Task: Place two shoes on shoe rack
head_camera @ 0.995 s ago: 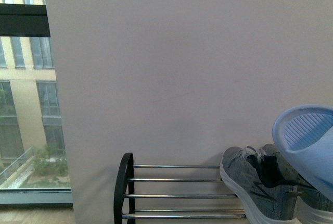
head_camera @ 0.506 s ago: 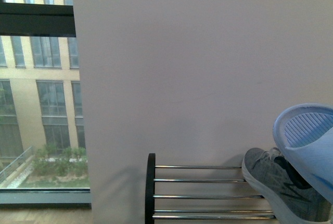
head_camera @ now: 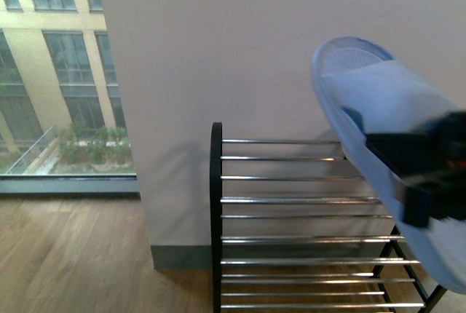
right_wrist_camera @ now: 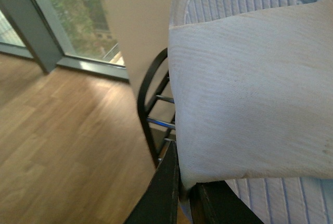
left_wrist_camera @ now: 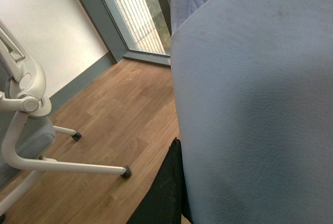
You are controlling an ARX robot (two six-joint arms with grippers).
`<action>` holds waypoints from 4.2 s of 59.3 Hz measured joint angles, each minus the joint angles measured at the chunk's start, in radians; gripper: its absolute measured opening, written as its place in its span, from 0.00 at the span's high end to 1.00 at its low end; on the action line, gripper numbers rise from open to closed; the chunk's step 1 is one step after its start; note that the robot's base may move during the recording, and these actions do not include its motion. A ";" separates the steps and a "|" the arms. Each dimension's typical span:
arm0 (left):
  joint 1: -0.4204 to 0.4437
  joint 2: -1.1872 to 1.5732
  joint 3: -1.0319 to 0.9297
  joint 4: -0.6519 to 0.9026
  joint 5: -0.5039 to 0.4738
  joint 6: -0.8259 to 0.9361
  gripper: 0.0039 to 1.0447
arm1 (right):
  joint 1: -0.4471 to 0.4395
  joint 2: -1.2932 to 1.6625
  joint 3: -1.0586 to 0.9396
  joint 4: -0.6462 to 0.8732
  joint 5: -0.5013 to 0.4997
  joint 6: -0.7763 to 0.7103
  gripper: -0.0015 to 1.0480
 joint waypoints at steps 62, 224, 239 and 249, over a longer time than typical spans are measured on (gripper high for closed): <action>0.000 0.000 0.000 0.000 0.000 0.000 0.98 | -0.043 0.770 0.846 -0.430 0.190 0.202 0.98; 0.000 0.000 0.000 0.000 0.000 0.000 0.98 | -0.246 -0.275 -0.420 0.369 0.070 -0.117 0.98; 0.000 0.000 0.000 0.000 0.000 0.000 0.98 | -0.246 -0.447 -0.460 0.239 0.070 -0.117 0.98; 0.000 0.000 0.000 0.000 0.000 0.000 0.98 | -0.246 -0.559 -0.477 0.145 0.070 -0.117 0.98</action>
